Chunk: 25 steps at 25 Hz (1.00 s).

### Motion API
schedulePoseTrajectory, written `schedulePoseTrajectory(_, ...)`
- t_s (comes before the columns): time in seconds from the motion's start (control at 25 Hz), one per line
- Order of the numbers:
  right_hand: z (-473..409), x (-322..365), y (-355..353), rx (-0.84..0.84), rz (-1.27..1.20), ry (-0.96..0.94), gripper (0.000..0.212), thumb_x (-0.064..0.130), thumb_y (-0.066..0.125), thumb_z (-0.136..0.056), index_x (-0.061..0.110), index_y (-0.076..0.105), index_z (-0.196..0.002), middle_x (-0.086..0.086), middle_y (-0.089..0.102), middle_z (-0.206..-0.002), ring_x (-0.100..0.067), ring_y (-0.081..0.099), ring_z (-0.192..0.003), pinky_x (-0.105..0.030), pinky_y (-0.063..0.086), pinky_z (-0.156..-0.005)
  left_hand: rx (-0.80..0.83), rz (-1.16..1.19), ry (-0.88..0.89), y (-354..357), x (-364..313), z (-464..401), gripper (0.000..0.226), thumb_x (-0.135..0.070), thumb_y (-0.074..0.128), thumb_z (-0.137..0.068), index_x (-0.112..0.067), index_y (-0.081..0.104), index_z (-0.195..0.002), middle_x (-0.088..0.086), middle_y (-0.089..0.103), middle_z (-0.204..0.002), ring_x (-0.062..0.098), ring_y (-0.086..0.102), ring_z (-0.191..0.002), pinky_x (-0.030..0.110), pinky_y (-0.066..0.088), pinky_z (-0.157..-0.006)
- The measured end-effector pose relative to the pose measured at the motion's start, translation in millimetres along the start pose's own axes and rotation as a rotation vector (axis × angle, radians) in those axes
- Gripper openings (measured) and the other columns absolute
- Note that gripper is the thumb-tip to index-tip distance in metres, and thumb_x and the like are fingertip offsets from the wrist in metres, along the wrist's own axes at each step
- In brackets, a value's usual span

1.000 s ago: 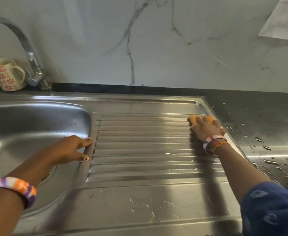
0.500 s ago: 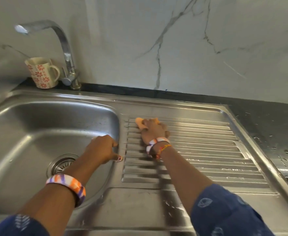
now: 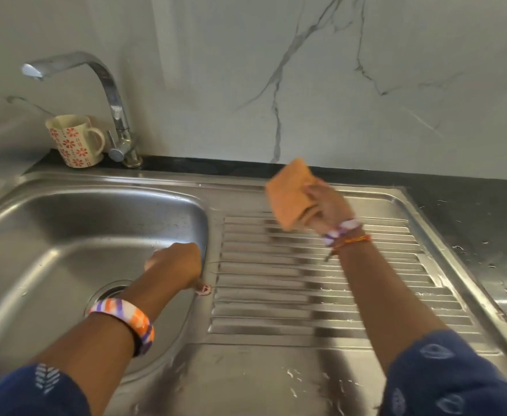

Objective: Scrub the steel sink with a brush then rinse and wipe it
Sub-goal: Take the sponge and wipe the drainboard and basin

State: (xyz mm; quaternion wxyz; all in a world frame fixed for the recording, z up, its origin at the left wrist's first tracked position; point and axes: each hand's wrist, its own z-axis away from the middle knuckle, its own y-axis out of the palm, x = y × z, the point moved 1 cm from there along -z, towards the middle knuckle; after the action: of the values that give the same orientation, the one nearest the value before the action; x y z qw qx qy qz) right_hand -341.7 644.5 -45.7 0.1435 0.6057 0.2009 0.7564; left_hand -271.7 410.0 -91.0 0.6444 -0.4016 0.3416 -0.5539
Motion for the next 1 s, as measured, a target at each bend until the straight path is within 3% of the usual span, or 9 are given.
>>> schedulePoseTrajectory(0.12,11,58,-73,-0.325,0.469,-0.206,0.013,0.020,0.053,-0.092,0.011,0.061,-0.093,-0.006,0.055,-0.069,-0.012,0.056,-0.048,-0.018,0.044,-0.048,0.135,-0.113,0.018,-8,-4,-5,0.049,-0.056,0.070,-0.072,-0.017,0.073,-0.101,-0.001,0.066,-0.095,0.020,0.063,-0.105,0.030,0.047,-0.097)
schedulePoseTrajectory(0.2,10,70,-111,-0.597,0.980,-0.261,0.038,0.048,0.053,-0.087,0.014,0.067,-0.096,-0.009,0.065,-0.081,-0.021,0.062,-0.073,-0.028,0.049,-0.071,0.183,-0.089,-0.002,-12,-8,-3,0.044,-0.057,0.057,-0.083,-0.023,0.072,-0.107,-0.009,0.067,-0.093,0.011,0.060,-0.111,0.024,0.041,-0.103)
schedulePoseTrajectory(0.24,9,70,-125,-0.665,1.180,-0.240,0.048,0.055,0.053,-0.082,0.018,0.062,-0.111,-0.010,0.068,-0.097,-0.026,0.063,-0.092,-0.034,0.049,-0.083,0.207,-0.057,-0.025,-16,-12,0,0.044,-0.056,0.051,-0.087,-0.025,0.069,-0.114,-0.014,0.068,-0.104,0.007,0.057,-0.114,0.020,0.037,-0.105)
schedulePoseTrajectory(0.36,3,50,-156,-0.544,1.555,-0.005,0.086,0.063,0.057,-0.076,0.027,0.019,-0.144,-0.011,0.041,-0.144,-0.037,0.042,-0.129,-0.049,0.037,-0.100,0.280,-0.013,-0.107,-28,-23,7,0.042,-0.051,0.046,-0.093,-0.027,0.064,-0.121,-0.018,0.062,-0.124,-0.002,0.053,-0.111,0.014,0.030,-0.102)
schedulePoseTrajectory(0.44,-2,43,-164,-0.448,1.777,0.161,0.091,0.074,0.045,-0.077,0.031,0.009,-0.148,-0.011,0.011,-0.157,-0.041,0.016,-0.141,-0.057,0.018,-0.111,0.315,-0.053,-0.076,-31,-24,12,0.041,-0.050,0.050,-0.091,-0.025,0.066,-0.118,-0.018,0.063,-0.122,-0.001,0.052,-0.115,0.015,0.032,-0.098)
schedulePoseTrajectory(0.64,-10,22,-158,-0.525,1.863,0.170,0.071,0.065,0.027,-0.088,0.026,0.020,-0.147,-0.012,0.016,-0.155,-0.041,0.016,-0.140,-0.058,0.013,-0.110,0.280,0.061,-0.043,-29,-21,12,0.040,-0.047,0.057,-0.088,-0.019,0.069,-0.115,-0.010,0.067,-0.116,0.006,0.058,-0.114,0.008,0.037,-0.072)
schedulePoseTrajectory(0.72,-11,12,-142,-0.533,1.842,0.128,0.066,0.058,0.028,-0.091,0.024,0.020,-0.147,-0.009,0.016,-0.155,-0.041,0.016,-0.139,-0.059,0.014,-0.109,0.278,0.186,-0.056,-19,-15,12,0.041,-0.039,0.060,-0.088,-0.008,0.067,-0.114,0.002,0.068,-0.099,0.015,0.063,-0.097,0.007,0.037,-0.062)
schedulePoseTrajectory(0.84,-21,-10,-97,-0.489,1.840,0.094,0.064,0.055,0.031,-0.091,0.022,0.023,-0.146,-0.007,0.016,-0.155,-0.041,0.019,-0.137,-0.056,0.018,-0.107,0.287,0.621,-0.133,-1,-2,14,0.031,-0.011,0.067,-0.086,0.011,0.062,-0.106,0.010,0.056,-0.067,0.019,0.058,-0.061,0.023,0.053,-0.057)
schedulePoseTrajectory(1.0,-36,-58,-12,-0.322,1.882,0.002,0.065,0.053,0.031,-0.092,0.017,0.023,-0.146,-0.009,0.014,-0.155,-0.041,0.021,-0.134,-0.050,0.020,-0.106,0.151,0.724,-0.095,16,4,22,0.015,-0.012,0.067,-0.086,0.004,0.068,-0.088,0.010,0.058,-0.062,0.022,0.060,-0.057,0.030,0.057,-0.058)
